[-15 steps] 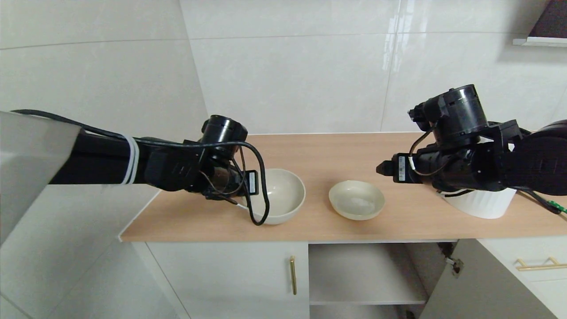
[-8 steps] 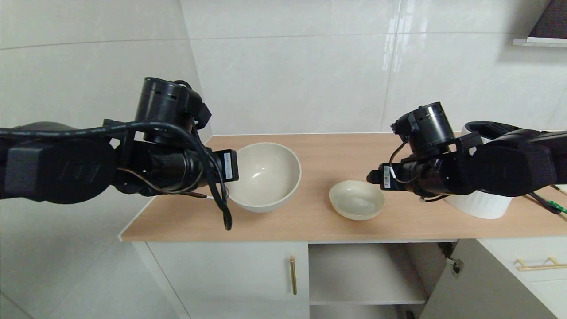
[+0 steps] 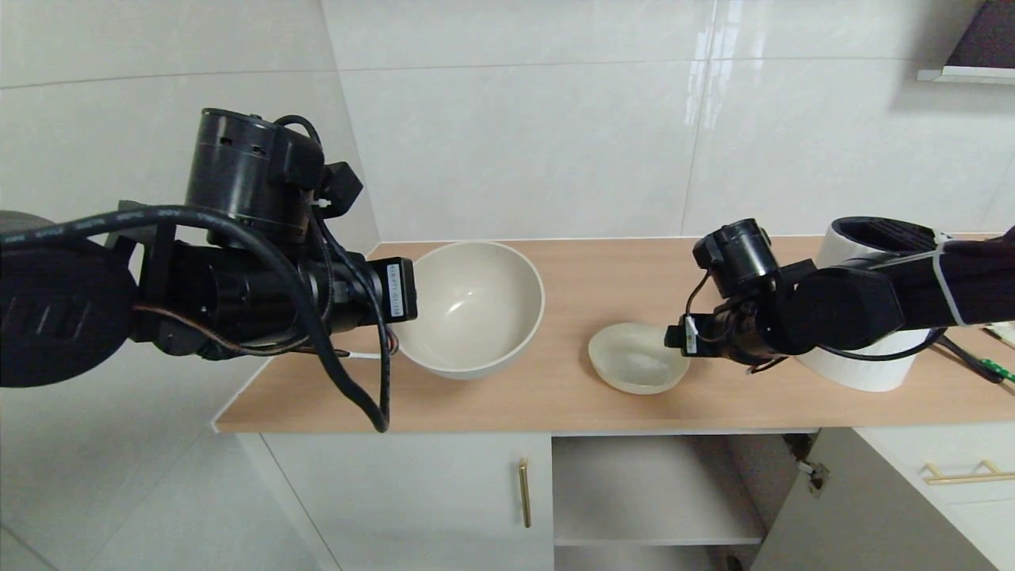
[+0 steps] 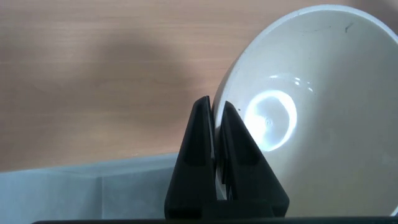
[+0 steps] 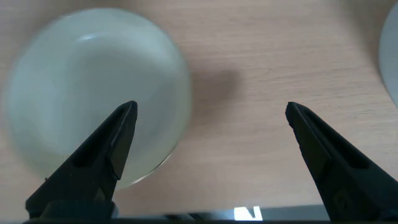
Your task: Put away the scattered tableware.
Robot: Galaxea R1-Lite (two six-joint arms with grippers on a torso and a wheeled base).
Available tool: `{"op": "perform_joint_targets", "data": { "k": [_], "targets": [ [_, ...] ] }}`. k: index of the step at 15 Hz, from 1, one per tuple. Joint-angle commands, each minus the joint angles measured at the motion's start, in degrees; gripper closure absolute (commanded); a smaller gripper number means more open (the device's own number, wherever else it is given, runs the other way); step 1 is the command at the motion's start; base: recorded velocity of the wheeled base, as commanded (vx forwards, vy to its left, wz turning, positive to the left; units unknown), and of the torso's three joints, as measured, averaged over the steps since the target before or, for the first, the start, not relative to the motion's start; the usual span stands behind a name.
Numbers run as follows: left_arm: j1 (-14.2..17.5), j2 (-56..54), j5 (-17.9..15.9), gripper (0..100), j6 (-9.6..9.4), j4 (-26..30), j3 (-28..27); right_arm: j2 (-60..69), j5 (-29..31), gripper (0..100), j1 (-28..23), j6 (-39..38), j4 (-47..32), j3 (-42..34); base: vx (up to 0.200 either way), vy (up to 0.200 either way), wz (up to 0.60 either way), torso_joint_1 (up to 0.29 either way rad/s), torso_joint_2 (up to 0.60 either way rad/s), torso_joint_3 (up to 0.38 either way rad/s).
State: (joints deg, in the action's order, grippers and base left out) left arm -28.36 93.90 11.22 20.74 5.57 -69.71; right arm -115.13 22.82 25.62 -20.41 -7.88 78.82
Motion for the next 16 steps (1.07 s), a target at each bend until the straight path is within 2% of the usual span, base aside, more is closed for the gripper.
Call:
{"op": "perform_joint_targets", "data": {
  "k": [1,6,11,12,16],
  "targets": [
    [0.0,-0.5,0.0,100,0.01,0.0,0.0,-3.3,-0.1,0,-0.7,-0.1,0.1,0.7,0.0,0.0,0.0,0.0,0.0,0.0],
    [-0.3,-0.7,0.0,100,0.01,-0.2,0.2,-4.9,-2.9,0,-1.1,-0.4,0.6,1.4,0.0,0.0,0.0,0.0,0.0,0.0],
    [-0.4,-1.3,0.0,100,0.01,-1.2,0.8,-6.4,-3.1,0,-1.2,-1.8,1.2,2.4,0.0,0.0,0.0,0.0,0.0,0.0],
    [-0.4,-1.3,0.1,100,0.01,-1.2,0.8,-6.9,-3.2,100,-1.2,-1.8,1.2,2.5,0.0,0.0,0.0,0.0,0.0,0.0],
    [-0.4,-1.4,0.0,100,0.01,-1.3,1.0,-7.3,-3.5,100,-1.2,-1.7,1.1,3.0,0.0,0.0,0.0,0.0,0.0,0.0]
  ]
}}
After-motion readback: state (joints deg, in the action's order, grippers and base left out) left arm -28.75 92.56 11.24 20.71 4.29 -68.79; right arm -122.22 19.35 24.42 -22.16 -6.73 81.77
